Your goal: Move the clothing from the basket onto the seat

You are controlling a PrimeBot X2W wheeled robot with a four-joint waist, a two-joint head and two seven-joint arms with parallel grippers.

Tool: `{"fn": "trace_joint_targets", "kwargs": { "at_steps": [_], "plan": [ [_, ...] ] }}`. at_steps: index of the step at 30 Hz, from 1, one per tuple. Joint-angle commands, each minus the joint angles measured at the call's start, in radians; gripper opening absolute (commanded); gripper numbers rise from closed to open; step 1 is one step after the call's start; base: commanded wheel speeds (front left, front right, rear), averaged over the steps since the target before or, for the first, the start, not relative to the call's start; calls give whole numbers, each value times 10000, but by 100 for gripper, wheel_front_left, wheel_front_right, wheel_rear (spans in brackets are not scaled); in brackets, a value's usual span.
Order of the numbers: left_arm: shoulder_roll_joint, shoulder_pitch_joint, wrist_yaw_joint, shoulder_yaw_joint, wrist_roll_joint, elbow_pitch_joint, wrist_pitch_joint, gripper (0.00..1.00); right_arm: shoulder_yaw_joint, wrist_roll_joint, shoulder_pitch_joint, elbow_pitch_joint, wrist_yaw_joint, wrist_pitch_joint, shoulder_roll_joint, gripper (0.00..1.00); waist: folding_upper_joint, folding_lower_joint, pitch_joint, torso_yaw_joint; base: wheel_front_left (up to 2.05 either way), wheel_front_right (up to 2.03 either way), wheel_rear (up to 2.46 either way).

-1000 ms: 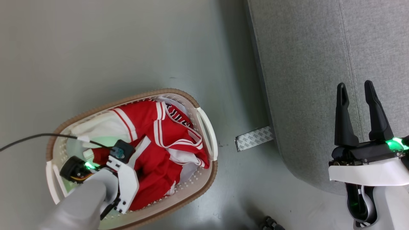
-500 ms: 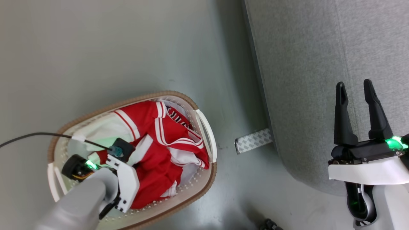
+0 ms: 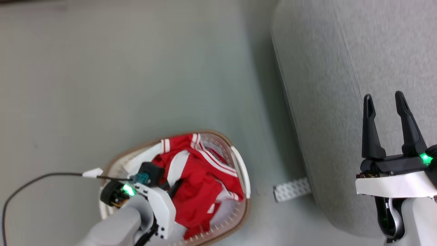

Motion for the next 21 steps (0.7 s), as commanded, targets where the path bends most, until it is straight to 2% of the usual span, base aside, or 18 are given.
{"fn": "trace_joint_targets", "kwargs": {
  "at_steps": [1, 6, 15, 21],
  "plan": [
    [-50, 170, 11, 22, -68, -70, -101, 0, -80, -41, 166, 55, -21, 4, -41, 100, 0, 0, -874, 613, 0, 0, 0],
    [-200, 514, 13, 145, -224, -451, -248, 0, -230, -350, 438, 362, -21, 6, -40, 100, 0, 0, -1920, 1132, 0, 0, 0],
    [-392, 1388, 60, 1122, 883, -1959, -248, 0, -224, -497, 972, 1086, -21, 6, -41, 100, 0, 0, -3733, 2077, 0, 0, 0],
    [-465, 1839, 272, 1943, 1502, -2990, -250, 0, -18, -333, 1384, 1546, -21, 4, -40, 100, 0, 0, -4741, 2751, 0, 0, 0]
  ]
}}
